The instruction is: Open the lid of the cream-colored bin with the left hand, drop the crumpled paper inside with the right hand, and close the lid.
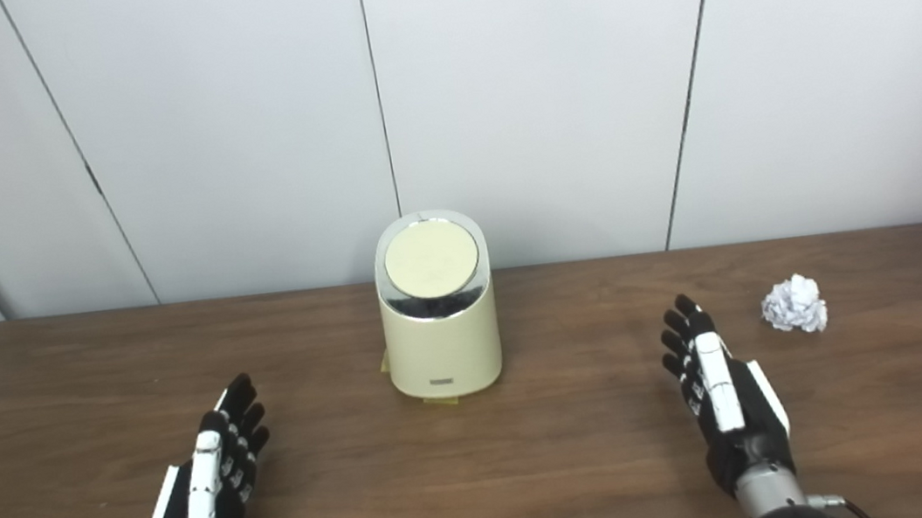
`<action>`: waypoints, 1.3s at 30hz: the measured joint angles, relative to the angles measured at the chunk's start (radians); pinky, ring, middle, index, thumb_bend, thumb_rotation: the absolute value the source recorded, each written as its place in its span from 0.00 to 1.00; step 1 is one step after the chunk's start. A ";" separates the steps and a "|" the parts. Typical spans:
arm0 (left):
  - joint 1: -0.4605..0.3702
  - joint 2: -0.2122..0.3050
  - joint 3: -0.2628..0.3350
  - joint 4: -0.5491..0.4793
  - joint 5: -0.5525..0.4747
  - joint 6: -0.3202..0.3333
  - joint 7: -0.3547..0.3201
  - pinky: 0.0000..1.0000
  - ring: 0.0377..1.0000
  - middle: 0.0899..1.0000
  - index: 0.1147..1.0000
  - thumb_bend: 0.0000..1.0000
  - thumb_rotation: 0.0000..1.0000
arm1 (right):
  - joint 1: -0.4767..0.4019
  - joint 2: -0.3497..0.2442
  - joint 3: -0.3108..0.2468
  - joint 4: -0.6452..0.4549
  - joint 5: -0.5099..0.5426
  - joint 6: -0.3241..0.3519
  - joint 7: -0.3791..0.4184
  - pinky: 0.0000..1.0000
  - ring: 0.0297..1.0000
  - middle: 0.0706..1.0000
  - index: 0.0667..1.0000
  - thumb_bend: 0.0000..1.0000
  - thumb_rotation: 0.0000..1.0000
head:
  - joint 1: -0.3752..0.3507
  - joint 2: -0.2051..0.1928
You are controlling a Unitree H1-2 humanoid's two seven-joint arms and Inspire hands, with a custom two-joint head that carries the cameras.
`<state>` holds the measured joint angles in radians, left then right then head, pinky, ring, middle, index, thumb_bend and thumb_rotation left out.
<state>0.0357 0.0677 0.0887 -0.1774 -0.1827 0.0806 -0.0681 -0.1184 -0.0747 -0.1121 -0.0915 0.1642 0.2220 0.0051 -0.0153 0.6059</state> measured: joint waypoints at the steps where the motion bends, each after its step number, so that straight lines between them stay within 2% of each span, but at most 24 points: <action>1: 0.000 0.001 0.001 0.000 0.000 0.004 0.000 1.00 1.00 1.00 1.00 0.52 0.87 | 0.000 0.001 0.000 0.000 -0.002 0.000 0.000 0.95 0.95 0.95 0.97 0.63 0.95 | -0.005 0.000; 12: -0.009 0.018 0.006 0.001 -0.001 0.012 -0.005 1.00 1.00 1.00 1.00 0.56 0.84 | 0.000 0.012 0.000 -0.001 -0.021 -0.001 -0.007 0.95 0.94 0.95 0.97 0.62 0.95 | -0.014 0.011; 15: -0.016 0.018 0.004 0.001 -0.001 0.016 -0.005 1.00 1.00 1.00 1.00 0.52 0.83 | 0.000 0.012 0.000 -0.001 -0.021 -0.001 -0.007 0.95 0.95 0.95 0.96 0.63 0.95 | -0.011 0.000; 17: -0.024 0.022 -0.011 -0.009 0.055 0.042 0.011 1.00 1.00 1.00 1.00 0.65 0.73 | 0.000 0.012 -0.001 -0.001 -0.021 -0.001 -0.007 0.94 0.94 0.94 0.96 0.63 0.94 | -0.005 -0.011; 18: -0.030 0.026 -0.023 -0.019 0.095 0.070 0.025 1.00 1.00 1.00 1.00 0.68 0.71 | 0.000 0.012 -0.001 -0.001 -0.021 -0.001 -0.007 0.94 0.94 0.94 0.96 0.64 0.94 | -0.005 -0.014; 19: -0.038 0.027 -0.030 -0.038 0.130 0.099 0.037 1.00 1.00 0.99 0.99 0.75 0.62 | 0.000 0.011 -0.001 0.000 -0.021 -0.004 -0.006 0.95 0.95 0.95 0.97 0.63 0.94 | -0.002 -0.017; 22: -0.107 0.025 -0.035 -0.079 0.194 0.168 0.071 0.99 0.98 0.96 0.98 0.82 0.53 | 0.001 0.010 0.000 0.003 -0.022 -0.020 -0.006 0.95 0.94 0.95 0.97 0.63 0.95 | 0.005 -0.021; 25: -0.215 0.025 -0.035 -0.113 0.209 0.224 0.080 0.97 0.97 0.97 0.99 0.82 0.45 | 0.001 0.010 0.002 0.006 -0.024 -0.025 -0.006 0.95 0.94 0.95 0.97 0.63 0.95 | 0.006 -0.021; 30: -0.370 0.024 -0.053 -0.125 0.252 0.278 0.091 0.96 0.95 0.95 0.97 0.87 0.42 | 0.001 0.010 0.006 0.019 -0.027 -0.027 -0.006 0.95 0.93 0.94 0.96 0.65 0.94 | 0.009 -0.025; 32: -0.415 0.029 -0.071 -0.109 0.286 0.308 0.091 0.97 0.97 0.96 0.97 0.86 0.39 | 0.000 0.010 0.005 0.032 -0.029 -0.030 -0.006 0.95 0.93 0.94 0.96 0.66 0.93 | 0.011 -0.026; 36: -0.512 0.068 -0.108 -0.061 0.350 0.352 0.083 0.92 0.94 0.94 0.94 0.93 0.31 | -0.001 0.012 0.010 0.038 -0.036 -0.039 -0.006 0.96 0.93 0.93 0.96 0.67 0.94 | 0.012 -0.031; 39: -0.583 0.072 -0.118 -0.001 0.390 0.375 0.088 0.88 0.92 0.93 0.93 0.96 0.28 | -0.004 0.013 0.014 0.047 -0.045 -0.053 -0.007 0.95 0.92 0.93 0.96 0.68 0.94 | 0.011 -0.029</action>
<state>-0.5470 0.1401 -0.0297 -0.1786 0.2068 0.4555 0.0194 -0.1226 -0.0614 -0.0985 -0.0441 0.1193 0.1690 -0.0014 -0.0046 0.5768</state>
